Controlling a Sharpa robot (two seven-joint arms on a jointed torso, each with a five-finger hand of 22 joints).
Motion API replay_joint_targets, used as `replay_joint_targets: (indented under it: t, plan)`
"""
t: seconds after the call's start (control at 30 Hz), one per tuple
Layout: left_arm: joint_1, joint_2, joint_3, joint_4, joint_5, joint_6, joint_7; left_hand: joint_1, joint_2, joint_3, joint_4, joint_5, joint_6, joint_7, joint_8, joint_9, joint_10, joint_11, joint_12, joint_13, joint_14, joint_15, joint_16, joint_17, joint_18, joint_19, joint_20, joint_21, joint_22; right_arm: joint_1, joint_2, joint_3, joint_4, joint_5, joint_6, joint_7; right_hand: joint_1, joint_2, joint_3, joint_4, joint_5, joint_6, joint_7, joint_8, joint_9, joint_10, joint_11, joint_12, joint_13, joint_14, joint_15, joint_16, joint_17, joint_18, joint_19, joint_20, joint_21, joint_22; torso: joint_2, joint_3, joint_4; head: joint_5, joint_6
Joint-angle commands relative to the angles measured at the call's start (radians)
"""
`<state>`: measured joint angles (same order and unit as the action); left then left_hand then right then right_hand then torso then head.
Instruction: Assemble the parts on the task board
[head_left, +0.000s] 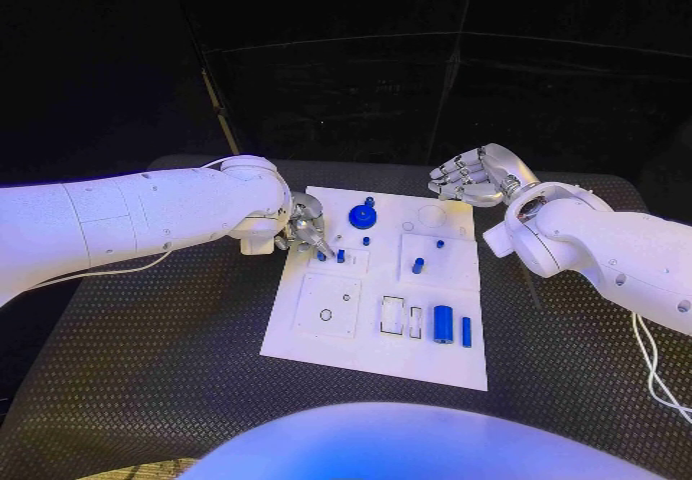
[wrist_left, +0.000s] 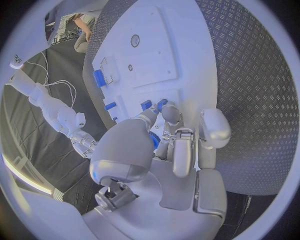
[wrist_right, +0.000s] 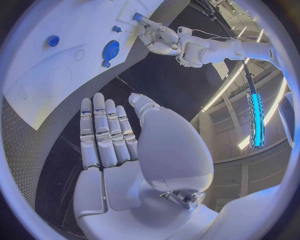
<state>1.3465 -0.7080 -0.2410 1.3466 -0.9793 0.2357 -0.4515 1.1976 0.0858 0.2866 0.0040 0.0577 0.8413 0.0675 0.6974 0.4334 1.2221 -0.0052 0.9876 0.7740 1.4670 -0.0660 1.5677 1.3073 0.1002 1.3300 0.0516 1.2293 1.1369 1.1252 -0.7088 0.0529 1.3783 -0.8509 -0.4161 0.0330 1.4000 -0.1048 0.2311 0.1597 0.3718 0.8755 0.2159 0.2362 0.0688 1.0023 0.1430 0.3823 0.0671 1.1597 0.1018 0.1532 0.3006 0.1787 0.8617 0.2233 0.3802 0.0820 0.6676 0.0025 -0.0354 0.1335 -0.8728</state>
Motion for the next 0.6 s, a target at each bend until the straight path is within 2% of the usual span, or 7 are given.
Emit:
replay_joint_targets:
  t: [0.03, 0.17, 0.23, 0.4, 0.6]
  plan:
    - [0.001, 0.005, 0.001, 0.001, 0.000, 0.004, 0.010, -0.004, 0.004, 0.116, -0.106, 0.003, -0.008, -0.002, 0.005, 0.002, 0.007, -0.002, -0.002, -0.001, 0.104, 0.003, 0.003, 0.263, 0.001, 0.004, -0.002, -0.006, 0.002, 0.002, 0.000, 0.001, 0.002, 0.003, 0.008, 0.009, -0.006, 0.001, 0.004, 0.000, 0.002, -0.005, 0.003, -0.004, 0.001, 0.002, 0.007, -0.004, -0.001, 0.004, 0.001, -0.002, -0.001, 0.005, 0.004, 0.001, -0.003, -0.001, 0.000, 0.0000, 0.0004, 0.000, 0.000]
    - [0.001, 0.008, 0.001, 0.000, 0.000, 0.004, 0.010, -0.024, -0.006, 0.122, -0.097, 0.001, -0.003, -0.003, 0.009, 0.002, 0.009, -0.002, -0.001, -0.002, 0.104, 0.003, 0.003, 0.263, 0.001, 0.004, -0.002, -0.006, 0.003, 0.002, 0.000, 0.001, 0.002, 0.004, 0.009, 0.009, -0.006, 0.001, 0.004, 0.000, 0.002, -0.005, 0.003, -0.004, 0.001, 0.002, 0.008, -0.004, -0.001, 0.004, 0.001, -0.003, -0.001, 0.005, 0.005, 0.001, -0.003, -0.001, 0.000, -0.0006, 0.0002, 0.000, 0.000]
    - [0.001, 0.009, 0.001, -0.001, 0.000, 0.004, 0.010, -0.041, -0.006, 0.122, -0.084, -0.010, 0.001, -0.004, 0.013, 0.003, 0.011, -0.003, 0.001, -0.001, 0.104, 0.003, 0.003, 0.263, 0.001, 0.004, -0.003, -0.006, 0.003, 0.002, 0.000, 0.001, 0.002, 0.004, 0.009, 0.009, -0.006, 0.001, 0.004, 0.000, 0.002, -0.005, 0.003, -0.004, 0.001, 0.002, 0.008, -0.004, -0.001, 0.004, 0.001, -0.003, -0.001, 0.005, 0.005, 0.001, -0.003, -0.001, 0.000, -0.0007, 0.0003, 0.000, 0.000]
    - [0.001, 0.012, 0.001, -0.003, 0.000, 0.006, 0.009, -0.048, -0.005, 0.125, -0.078, -0.011, 0.003, -0.006, 0.014, 0.004, 0.012, -0.005, 0.001, 0.000, 0.104, 0.001, 0.003, 0.263, 0.001, 0.005, -0.004, -0.005, 0.005, 0.002, 0.000, 0.001, 0.002, 0.004, 0.010, 0.010, -0.006, 0.001, 0.004, 0.000, 0.002, -0.005, 0.003, -0.004, 0.001, 0.002, 0.008, -0.004, -0.001, 0.004, 0.001, -0.003, -0.001, 0.005, 0.005, 0.001, -0.003, -0.001, 0.001, -0.0005, 0.0003, -0.001, 0.000]
    - [0.001, 0.013, 0.001, -0.004, 0.000, 0.011, 0.007, -0.074, -0.022, 0.117, -0.063, -0.011, 0.007, -0.008, 0.018, 0.005, 0.013, -0.006, 0.002, 0.000, 0.104, -0.001, 0.003, 0.263, 0.000, 0.005, -0.006, -0.006, 0.005, 0.002, 0.000, 0.001, 0.002, 0.005, 0.011, 0.010, -0.006, 0.001, 0.004, 0.000, 0.002, -0.005, 0.003, -0.004, 0.001, 0.001, 0.008, -0.004, -0.001, 0.004, 0.001, -0.003, -0.001, 0.005, 0.005, 0.001, -0.004, -0.001, 0.001, -0.0002, 0.0008, -0.001, 0.000]
